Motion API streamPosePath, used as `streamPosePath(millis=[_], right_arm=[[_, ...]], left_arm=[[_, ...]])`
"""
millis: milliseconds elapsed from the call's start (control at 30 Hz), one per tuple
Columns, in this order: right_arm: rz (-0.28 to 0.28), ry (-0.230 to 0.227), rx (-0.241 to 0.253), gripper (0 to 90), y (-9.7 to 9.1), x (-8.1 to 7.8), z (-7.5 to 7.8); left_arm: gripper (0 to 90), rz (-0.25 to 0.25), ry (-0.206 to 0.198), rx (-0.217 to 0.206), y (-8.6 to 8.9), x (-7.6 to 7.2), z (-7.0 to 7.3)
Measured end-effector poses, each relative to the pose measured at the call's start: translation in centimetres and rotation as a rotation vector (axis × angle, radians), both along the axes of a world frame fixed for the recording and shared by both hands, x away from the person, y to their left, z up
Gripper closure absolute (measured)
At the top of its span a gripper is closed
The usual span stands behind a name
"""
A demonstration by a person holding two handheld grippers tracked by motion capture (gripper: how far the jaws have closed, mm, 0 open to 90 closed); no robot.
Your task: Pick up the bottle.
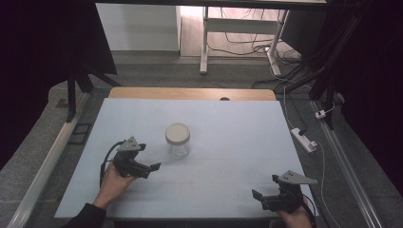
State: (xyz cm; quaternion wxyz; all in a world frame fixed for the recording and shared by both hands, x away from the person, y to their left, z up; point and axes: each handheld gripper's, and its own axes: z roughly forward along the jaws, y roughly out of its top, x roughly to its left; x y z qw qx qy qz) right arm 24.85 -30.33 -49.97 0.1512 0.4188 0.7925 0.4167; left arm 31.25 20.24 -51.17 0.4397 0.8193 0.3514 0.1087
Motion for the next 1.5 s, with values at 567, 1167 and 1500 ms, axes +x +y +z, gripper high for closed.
streamPosePath(millis=[567, 1167, 1500], right_arm=[[0.007, 0.004, -0.004, 0.0, 0.1, 0.0, 0.0], [0.012, 0.004, -0.004, 0.0, 0.0, 0.0, 0.0], [0.015, 0.005, -0.005, 0.0, 0.1, 0.0, 0.0]], left_arm=[[0.0, -0.055, -0.016, 0.025, -3.3, 3.9, -0.2], [0.0, -0.089, -0.053, 0.016, -6.6, 7.1, -0.7], [1.7, -0.087, -0.052, 0.026, -7.1, 7.7, -0.9]])
